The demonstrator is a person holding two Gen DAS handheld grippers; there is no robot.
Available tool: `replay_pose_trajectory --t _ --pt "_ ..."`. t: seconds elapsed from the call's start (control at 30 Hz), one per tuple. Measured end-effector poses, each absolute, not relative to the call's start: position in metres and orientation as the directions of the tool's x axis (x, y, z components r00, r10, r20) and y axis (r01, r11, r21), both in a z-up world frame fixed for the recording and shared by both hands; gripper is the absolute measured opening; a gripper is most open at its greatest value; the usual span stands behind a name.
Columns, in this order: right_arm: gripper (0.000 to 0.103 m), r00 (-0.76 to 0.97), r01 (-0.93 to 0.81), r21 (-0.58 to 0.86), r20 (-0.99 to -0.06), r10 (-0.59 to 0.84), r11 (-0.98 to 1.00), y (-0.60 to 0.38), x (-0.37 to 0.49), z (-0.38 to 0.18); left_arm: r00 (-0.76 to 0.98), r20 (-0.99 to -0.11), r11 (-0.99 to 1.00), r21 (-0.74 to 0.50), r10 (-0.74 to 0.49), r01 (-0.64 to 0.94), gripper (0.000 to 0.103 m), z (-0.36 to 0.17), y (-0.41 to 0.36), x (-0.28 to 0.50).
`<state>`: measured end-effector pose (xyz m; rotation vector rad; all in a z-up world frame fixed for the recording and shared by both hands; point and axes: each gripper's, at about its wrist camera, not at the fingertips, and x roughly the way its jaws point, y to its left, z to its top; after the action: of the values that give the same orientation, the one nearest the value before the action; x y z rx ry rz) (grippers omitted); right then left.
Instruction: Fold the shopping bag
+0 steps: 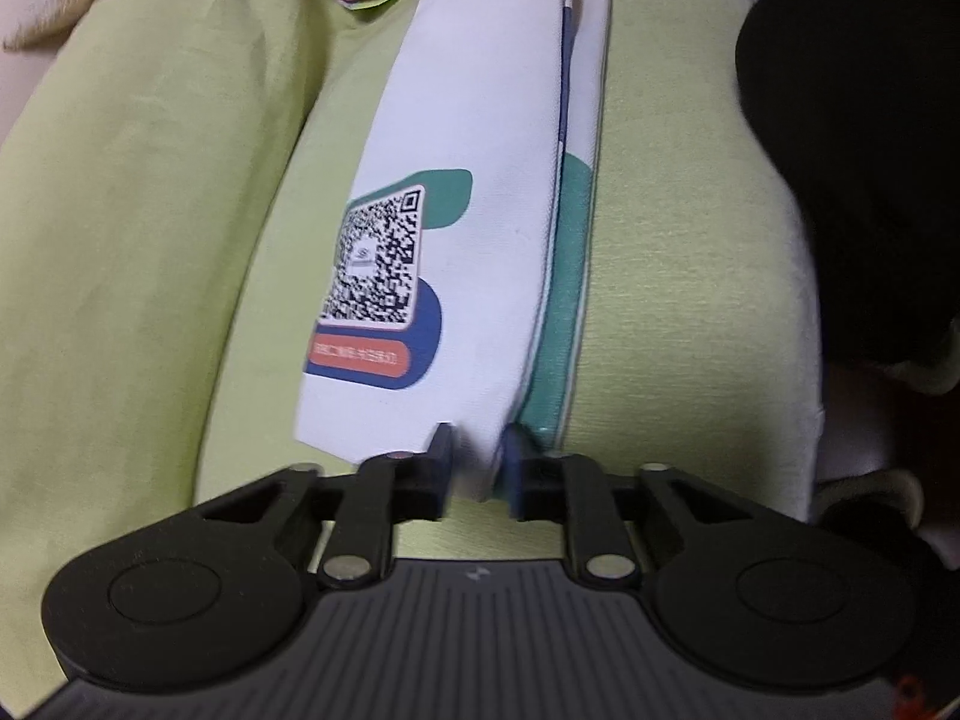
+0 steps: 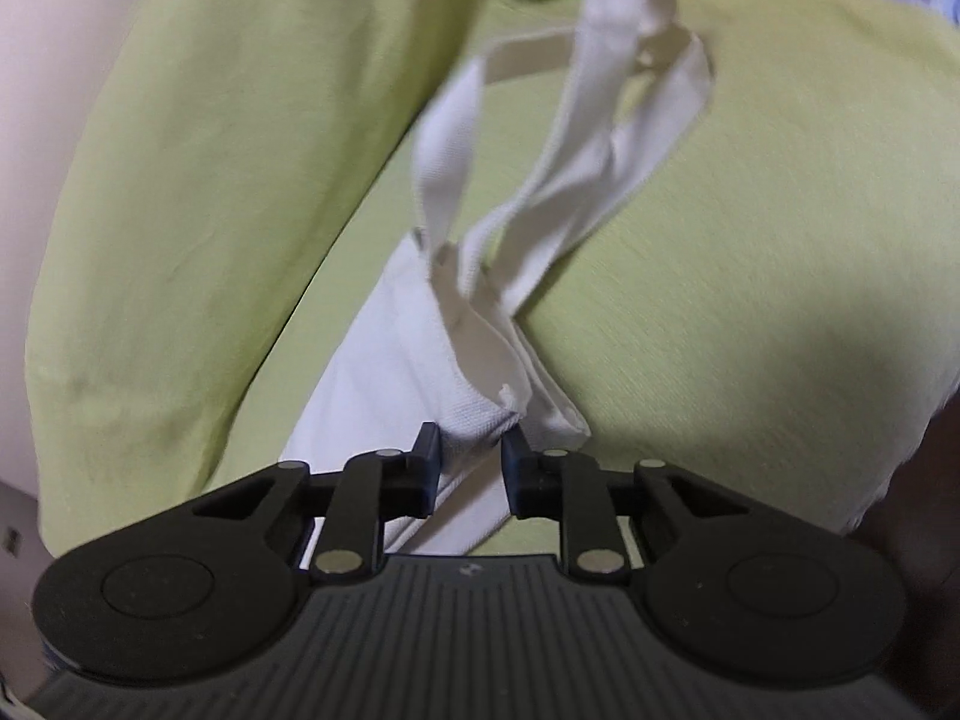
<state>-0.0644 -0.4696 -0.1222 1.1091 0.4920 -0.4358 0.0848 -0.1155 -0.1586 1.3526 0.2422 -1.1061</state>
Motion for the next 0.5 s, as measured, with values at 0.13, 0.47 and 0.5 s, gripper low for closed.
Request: replay_pose_trajectory --t 0.13,0.47,0.5 --pt "0.018 0.819 0.548 0.721 -0.566 -0.097 0.424 -0.460 -0.066 -0.111 0.496 -0.710 -0.151 0.635 -0.499 0.757 0.015 -0.158 -0.119 0.080" --pt "0.018 0.776 0.593 0.669 -0.624 -0.095 0.449 -0.459 -0.059 -0.115 0.477 -0.724 -0.146 0.612 -0.497 0.777 0.004 -0.156 -0.111 0.073" --pt "0.018 0.769 0.599 0.660 -0.631 -0.097 0.453 -0.461 -0.057 -0.116 0.473 -0.730 -0.148 0.606 -0.494 0.781 0.003 -0.159 -0.113 0.075"
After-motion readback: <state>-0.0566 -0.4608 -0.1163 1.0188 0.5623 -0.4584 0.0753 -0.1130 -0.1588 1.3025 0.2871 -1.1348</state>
